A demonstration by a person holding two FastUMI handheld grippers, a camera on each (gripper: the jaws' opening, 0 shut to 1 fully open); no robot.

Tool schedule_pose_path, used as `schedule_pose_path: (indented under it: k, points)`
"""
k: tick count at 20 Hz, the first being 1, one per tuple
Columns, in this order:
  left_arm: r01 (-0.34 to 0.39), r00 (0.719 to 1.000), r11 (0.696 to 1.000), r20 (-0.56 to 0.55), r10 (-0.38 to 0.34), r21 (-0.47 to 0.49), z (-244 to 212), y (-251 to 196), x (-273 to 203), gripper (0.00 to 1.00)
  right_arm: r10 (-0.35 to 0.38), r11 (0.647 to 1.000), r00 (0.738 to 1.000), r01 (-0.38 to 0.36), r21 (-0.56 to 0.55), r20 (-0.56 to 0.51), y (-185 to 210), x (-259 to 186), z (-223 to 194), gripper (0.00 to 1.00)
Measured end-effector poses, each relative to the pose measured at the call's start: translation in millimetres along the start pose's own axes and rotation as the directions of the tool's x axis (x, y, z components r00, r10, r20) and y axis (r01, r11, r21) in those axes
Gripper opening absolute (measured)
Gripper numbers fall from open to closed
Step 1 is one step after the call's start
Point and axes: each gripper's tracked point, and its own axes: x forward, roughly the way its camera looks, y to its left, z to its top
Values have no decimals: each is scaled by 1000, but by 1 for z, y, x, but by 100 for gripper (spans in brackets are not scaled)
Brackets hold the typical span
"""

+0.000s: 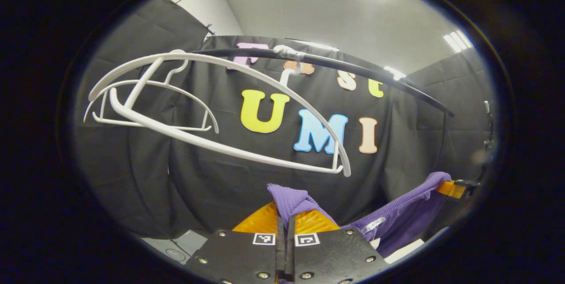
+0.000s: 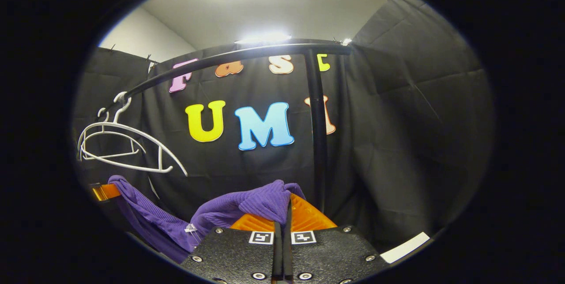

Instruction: Grasp the clothes on the hanger with both hands and then place them into the laundry hamper below.

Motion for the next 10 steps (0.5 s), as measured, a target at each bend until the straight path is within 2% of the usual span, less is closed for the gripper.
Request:
schedule_pose_path:
  k: [3,4,7,10]
  points:
    - [-26,999,1000,38,26,6,7,-3,-22,5,38,999,999,-38,27,-14,-3,-12,-3,0]
    - [-38,998,999,46,37,18,9,-5,-33,1,52,998,998,-51,40,-22,-2,-15,-4,0]
    - [-91,994,994,69,87,63,17,3,-63,1,88,993,995,-84,79,-43,4,-25,-12,0]
    - [-105,993,991,71,99,89,20,18,-101,1,106,990,992,-98,101,-73,14,-36,-24,0]
